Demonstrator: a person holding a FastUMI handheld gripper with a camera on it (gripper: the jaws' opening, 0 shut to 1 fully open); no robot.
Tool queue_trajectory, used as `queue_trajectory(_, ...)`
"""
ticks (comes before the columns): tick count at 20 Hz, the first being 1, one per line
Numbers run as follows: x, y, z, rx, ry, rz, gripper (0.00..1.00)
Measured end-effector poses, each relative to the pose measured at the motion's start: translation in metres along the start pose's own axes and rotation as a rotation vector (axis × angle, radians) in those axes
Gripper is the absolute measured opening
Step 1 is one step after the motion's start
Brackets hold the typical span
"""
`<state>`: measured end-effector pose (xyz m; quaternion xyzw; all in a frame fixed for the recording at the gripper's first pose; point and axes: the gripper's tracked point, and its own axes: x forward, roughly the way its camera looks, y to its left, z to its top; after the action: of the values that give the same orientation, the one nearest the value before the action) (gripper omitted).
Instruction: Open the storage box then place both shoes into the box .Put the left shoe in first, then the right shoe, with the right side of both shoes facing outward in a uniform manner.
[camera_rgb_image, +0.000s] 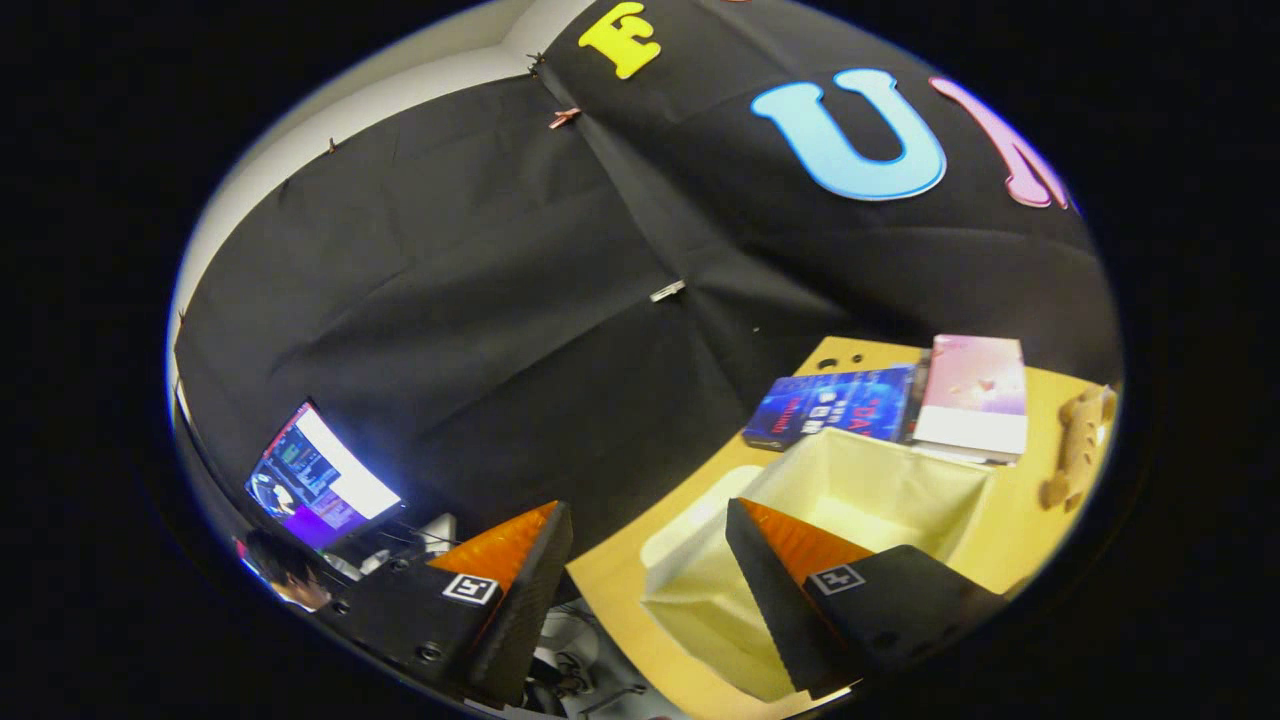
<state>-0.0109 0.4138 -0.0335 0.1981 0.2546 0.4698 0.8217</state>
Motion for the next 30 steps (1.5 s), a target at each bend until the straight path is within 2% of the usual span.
queue_trajectory(5,-0.083,-0.091,-0.026,-0.015,0.009,-0.235,0.97)
queue_trajectory(10,-0.17,-0.181,-0.091,0.019,0.1,-0.513,0.97)
queue_trajectory(15,-0.231,-0.25,-0.166,0.002,0.258,-0.72,0.97)
queue_trajectory(19,-0.238,-0.294,-0.206,-0.042,0.383,-0.813,0.92)
queue_trajectory(23,-0.225,-0.332,-0.231,-0.094,0.465,-0.873,0.77)
queue_trajectory(27,-0.211,-0.357,-0.238,-0.113,0.47,-0.906,0.67)
queue_trajectory(30,-0.202,-0.365,-0.237,-0.092,0.441,-0.918,0.41)
